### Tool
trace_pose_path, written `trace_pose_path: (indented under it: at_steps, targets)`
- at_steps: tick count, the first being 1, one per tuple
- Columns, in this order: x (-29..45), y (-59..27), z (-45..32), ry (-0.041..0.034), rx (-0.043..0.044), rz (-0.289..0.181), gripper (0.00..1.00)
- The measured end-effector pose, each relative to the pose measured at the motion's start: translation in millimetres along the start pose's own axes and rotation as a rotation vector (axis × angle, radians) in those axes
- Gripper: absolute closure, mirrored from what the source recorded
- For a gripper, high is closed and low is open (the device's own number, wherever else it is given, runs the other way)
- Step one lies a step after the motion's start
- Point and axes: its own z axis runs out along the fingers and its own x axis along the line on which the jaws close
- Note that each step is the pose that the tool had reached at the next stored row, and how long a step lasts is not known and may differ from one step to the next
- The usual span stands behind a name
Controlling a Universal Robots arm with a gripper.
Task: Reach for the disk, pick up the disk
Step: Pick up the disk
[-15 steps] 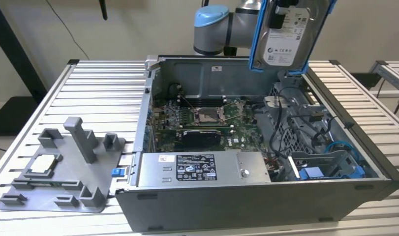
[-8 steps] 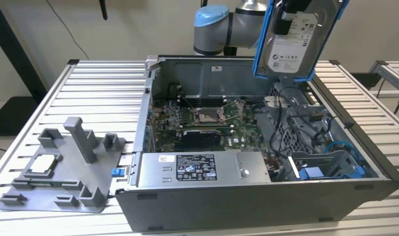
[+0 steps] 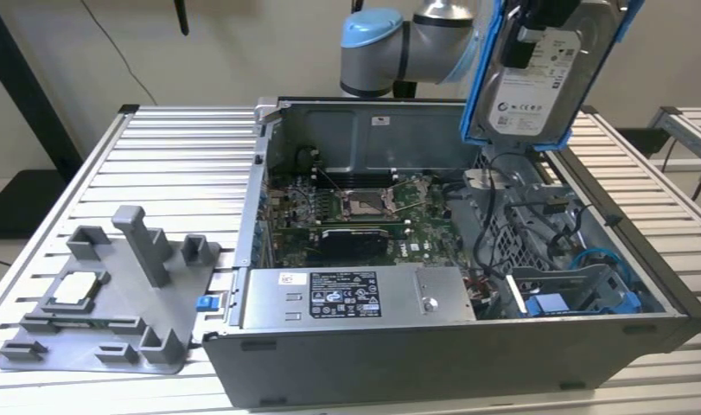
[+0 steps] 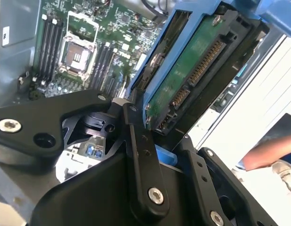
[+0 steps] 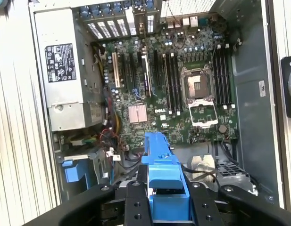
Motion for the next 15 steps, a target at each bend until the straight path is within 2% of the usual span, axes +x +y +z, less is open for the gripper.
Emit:
trace_pose_path:
  at_steps: [5, 15]
  targets:
    - [12.2, -10.5, 0.7, 0.0008, -0.0057, 0.0, 1.0]
    - [44.0, -29.5, 3.8, 0.002, -0.0137, 0.0, 1.0]
